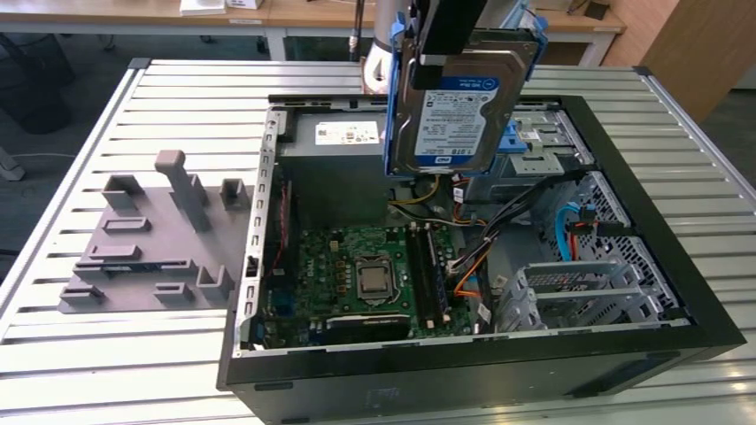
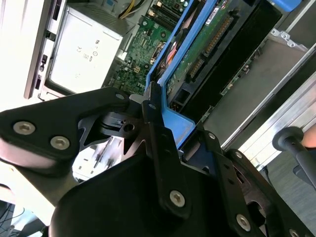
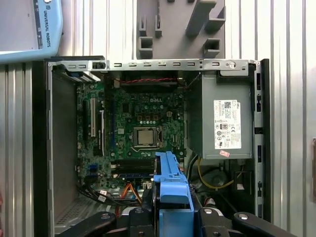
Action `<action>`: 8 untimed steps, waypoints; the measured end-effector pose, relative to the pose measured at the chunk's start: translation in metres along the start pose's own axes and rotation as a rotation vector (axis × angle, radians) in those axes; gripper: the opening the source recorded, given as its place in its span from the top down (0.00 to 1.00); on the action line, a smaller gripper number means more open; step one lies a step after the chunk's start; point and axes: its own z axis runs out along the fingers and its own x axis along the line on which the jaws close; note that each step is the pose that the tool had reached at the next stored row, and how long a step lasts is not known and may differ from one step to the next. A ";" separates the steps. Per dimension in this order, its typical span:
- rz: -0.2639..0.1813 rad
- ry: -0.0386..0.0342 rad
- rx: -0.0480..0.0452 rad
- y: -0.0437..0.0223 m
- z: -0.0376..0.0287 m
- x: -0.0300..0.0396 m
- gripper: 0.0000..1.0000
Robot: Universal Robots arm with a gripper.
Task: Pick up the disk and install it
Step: 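Insert the disk into the insertion slot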
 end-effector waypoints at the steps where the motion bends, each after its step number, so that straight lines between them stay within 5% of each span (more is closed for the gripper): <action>1: 0.000 0.0000 0.0000 -0.0001 0.0002 0.0006 0.64; 8: 0.000 -0.0001 0.0000 -0.0002 0.0008 0.0066 0.64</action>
